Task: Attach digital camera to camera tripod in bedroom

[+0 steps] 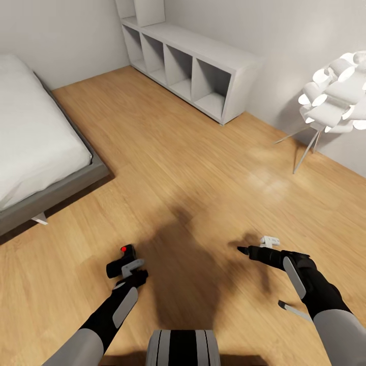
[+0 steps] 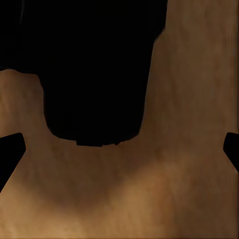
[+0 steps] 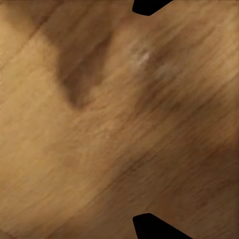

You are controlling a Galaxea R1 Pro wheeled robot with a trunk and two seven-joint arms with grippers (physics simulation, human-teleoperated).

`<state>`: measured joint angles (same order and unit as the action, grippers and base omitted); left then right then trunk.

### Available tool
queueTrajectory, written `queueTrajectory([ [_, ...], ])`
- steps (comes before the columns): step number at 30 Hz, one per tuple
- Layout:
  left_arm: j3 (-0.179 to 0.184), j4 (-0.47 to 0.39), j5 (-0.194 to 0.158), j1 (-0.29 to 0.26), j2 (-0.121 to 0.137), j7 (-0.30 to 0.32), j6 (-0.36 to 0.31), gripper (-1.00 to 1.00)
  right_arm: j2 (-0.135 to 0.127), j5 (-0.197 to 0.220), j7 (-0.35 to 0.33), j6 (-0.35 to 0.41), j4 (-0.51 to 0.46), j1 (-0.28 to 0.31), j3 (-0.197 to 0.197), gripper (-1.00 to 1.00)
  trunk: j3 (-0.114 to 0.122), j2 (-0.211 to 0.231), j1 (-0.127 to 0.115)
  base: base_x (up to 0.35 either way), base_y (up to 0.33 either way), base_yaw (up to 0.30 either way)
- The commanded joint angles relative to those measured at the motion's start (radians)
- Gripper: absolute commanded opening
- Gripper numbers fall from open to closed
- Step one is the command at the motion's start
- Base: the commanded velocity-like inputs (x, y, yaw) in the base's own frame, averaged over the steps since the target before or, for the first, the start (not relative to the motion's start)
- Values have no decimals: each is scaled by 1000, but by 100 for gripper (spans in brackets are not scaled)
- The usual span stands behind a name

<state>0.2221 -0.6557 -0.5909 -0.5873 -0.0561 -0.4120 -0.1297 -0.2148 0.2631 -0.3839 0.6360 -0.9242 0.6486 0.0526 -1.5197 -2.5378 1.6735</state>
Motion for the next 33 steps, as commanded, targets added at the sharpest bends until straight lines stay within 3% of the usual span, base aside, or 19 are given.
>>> queueTrajectory([
  [1, 4, -2, -6, 0, 1, -7, 2, 100, 0, 2, -3, 6, -1, 0, 2, 100, -1, 0, 0, 0, 0, 0],
  [33, 2, 2, -8, 0, 4, -13, 30, 100, 2, 4, -3, 8, -1, 0, 1, 100, -1, 0, 0, 0, 0, 0],
])
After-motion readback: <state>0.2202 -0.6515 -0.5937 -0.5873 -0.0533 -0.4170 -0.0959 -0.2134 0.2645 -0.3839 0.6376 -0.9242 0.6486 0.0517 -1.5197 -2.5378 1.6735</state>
